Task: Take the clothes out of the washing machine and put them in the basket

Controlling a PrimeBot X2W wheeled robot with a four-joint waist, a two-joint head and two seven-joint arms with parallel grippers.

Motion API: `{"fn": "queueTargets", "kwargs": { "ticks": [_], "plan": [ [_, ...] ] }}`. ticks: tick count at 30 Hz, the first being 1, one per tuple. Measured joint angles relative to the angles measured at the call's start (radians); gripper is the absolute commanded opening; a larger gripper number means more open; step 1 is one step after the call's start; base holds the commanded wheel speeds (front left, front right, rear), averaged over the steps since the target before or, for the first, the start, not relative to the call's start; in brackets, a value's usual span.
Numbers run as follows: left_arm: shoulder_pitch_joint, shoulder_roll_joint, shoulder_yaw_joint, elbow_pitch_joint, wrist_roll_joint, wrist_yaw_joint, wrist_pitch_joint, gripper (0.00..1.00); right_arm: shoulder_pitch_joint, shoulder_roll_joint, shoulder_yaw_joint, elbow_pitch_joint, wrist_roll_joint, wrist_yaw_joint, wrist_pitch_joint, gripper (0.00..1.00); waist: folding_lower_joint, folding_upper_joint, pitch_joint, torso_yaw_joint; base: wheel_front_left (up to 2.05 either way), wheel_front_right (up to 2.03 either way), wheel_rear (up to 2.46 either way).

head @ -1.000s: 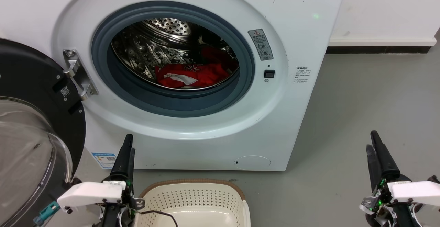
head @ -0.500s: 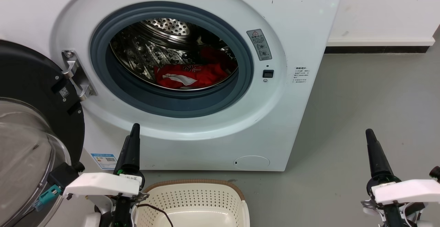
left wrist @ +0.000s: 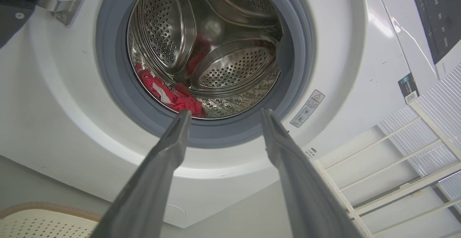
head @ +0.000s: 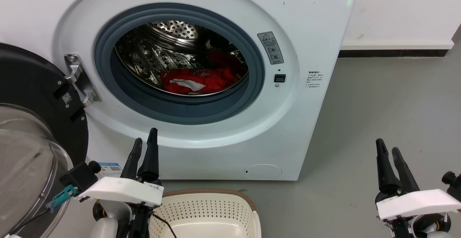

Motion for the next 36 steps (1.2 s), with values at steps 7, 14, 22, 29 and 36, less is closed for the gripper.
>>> {"fn": "queueTargets", "kwargs": {
  "ticks": [7, 14, 22, 29, 36],
  "plan": [
    [-0.011, 0.000, -0.016, 0.020, 0.104, 0.006, -0.021, 1.00, 0.000, 0.000, 0.003, 0.002, -0.115, 0.000, -0.018, 1.00, 0.0001, 0.0000, -0.001, -0.003, 0.00, 0.00, 0.00],
    [-0.027, 0.000, -0.035, 0.045, 0.242, 0.013, -0.051, 1.00, 0.002, 0.000, 0.014, 0.006, -0.262, 0.000, -0.027, 1.00, 0.0001, 0.0000, -0.001, -0.006, 0.00, 0.00, 0.00],
    [-0.031, 0.000, -0.044, 0.058, 0.339, 0.018, -0.071, 1.00, 0.005, 0.000, 0.021, 0.007, -0.356, 0.000, -0.041, 1.00, 0.0001, 0.0000, -0.001, -0.004, 0.00, 0.00, 0.00],
    [-0.034, 0.001, -0.052, 0.062, 0.435, 0.026, -0.089, 1.00, 0.006, 0.000, 0.021, 0.014, -0.441, 0.000, -0.049, 1.00, 0.0000, 0.0000, 0.000, 0.000, 0.00, 0.00, 0.00],
    [-0.039, 0.001, -0.053, 0.066, 0.508, 0.027, -0.105, 1.00, 0.012, 0.000, 0.018, 0.021, -0.515, 0.000, -0.055, 1.00, 0.0001, 0.0000, 0.000, 0.004, 0.00, 0.00, 0.00]
  ]
}}
